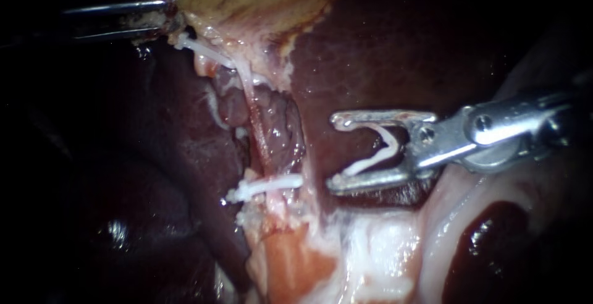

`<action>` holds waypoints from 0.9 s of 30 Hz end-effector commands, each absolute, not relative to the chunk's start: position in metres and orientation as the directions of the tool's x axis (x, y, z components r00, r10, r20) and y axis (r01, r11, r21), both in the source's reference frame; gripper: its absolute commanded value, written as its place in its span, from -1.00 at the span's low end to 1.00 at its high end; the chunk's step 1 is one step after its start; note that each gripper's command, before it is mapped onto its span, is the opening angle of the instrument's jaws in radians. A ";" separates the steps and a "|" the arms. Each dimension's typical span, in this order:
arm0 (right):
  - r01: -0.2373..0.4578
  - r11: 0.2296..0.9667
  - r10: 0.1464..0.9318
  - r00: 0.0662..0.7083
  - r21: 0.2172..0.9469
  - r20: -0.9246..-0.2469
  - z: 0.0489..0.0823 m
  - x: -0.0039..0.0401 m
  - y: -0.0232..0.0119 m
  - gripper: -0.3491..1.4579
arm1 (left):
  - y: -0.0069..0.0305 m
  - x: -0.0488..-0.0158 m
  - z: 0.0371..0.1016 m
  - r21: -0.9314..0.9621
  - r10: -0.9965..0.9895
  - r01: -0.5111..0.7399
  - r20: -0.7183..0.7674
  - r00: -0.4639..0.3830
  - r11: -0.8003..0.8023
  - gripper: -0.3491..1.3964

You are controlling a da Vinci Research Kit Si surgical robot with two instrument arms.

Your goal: Clipping second clip right tube

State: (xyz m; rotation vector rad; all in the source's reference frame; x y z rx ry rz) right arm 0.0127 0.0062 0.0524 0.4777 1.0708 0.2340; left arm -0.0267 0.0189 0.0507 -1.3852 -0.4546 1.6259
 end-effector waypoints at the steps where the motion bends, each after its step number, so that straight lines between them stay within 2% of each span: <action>1: 0.037 0.864 0.429 0.469 0.503 -0.772 0.0525 0.0132 0.0063 -0.06 | 0.0189 -0.0267 0.0507 -0.763 0.817 -0.400 -0.574 0.057 -0.508 -1.00; 10: -0.006 0.796 0.536 0.474 0.606 -0.699 0.0544 0.0171 0.0062 -0.06 | 0.0188 -0.0269 0.0506 -0.763 0.817 -0.398 -0.574 0.057 -0.509 -1.00; 17: 0.009 0.752 0.572 0.488 0.659 -0.659 0.0565 0.0195 0.0043 -0.06 | 0.0188 -0.0269 0.0506 -0.763 0.817 -0.399 -0.574 0.057 -0.508 -1.00; 27: 0.056 0.672 0.656 0.418 0.738 -0.628 0.0574 0.0217 0.0037 -0.06 | 0.0188 -0.0271 0.0506 -0.763 0.817 -0.400 -0.574 0.058 -0.508 -1.00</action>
